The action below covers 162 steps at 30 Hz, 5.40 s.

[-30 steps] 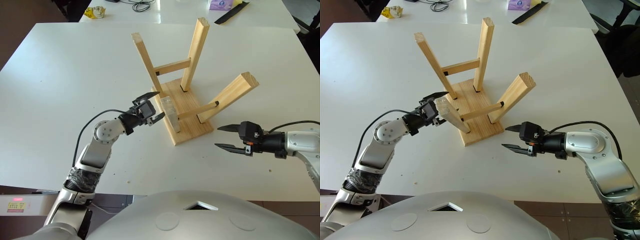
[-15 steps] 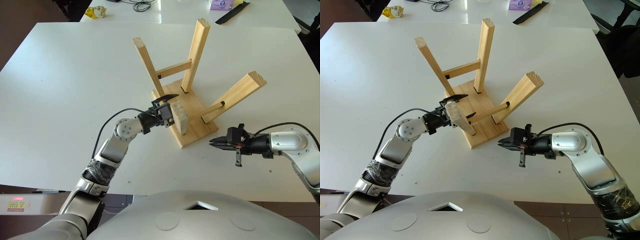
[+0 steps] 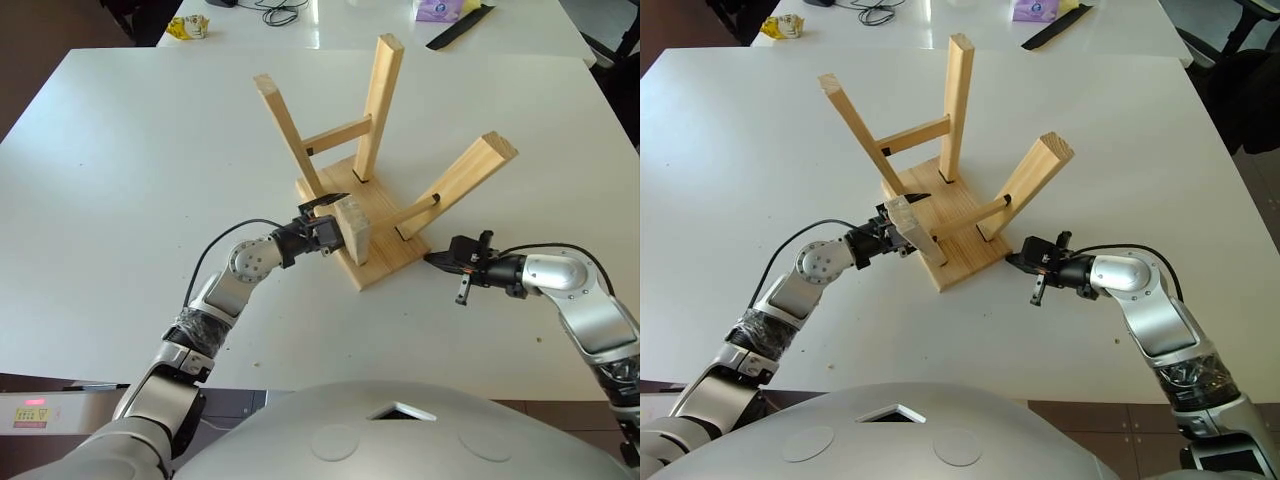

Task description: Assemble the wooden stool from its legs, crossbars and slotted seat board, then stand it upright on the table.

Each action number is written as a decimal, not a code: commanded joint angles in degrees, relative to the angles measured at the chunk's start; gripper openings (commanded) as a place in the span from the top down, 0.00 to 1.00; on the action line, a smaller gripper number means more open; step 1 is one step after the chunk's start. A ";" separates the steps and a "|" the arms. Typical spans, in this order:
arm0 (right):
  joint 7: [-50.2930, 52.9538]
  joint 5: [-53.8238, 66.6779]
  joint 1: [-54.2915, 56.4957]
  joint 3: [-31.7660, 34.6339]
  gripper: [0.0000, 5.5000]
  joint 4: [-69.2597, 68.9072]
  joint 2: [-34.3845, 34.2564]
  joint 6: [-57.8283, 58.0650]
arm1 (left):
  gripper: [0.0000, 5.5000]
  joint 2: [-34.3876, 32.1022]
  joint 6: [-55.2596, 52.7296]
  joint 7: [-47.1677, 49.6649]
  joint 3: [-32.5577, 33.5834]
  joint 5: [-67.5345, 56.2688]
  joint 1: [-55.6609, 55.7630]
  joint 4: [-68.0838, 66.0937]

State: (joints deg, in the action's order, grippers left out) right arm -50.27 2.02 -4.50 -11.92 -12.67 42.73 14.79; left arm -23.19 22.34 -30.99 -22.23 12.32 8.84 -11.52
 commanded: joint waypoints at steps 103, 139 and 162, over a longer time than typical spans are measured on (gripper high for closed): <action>-3.26 -2.10 -5.60 -0.64 1.00 -8.18 4.34 -3.70 | 0.59 -16.97 6.67 7.19 17.98 5.54 1.49 -26.99; 5.99 -9.28 7.31 -4.81 1.00 13.49 -5.72 -12.94 | 0.59 -17.55 -11.54 -8.25 16.91 -12.64 -18.97 12.41; -1.17 5.58 1.39 10.84 0.92 1.98 1.08 -2.05 | 0.59 -17.24 -14.87 -11.66 23.99 -17.79 -16.38 13.67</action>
State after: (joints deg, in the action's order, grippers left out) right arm -50.05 6.63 -0.95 -2.77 -9.70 41.55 11.96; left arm -38.78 7.19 -41.61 0.13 -5.23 -6.34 2.44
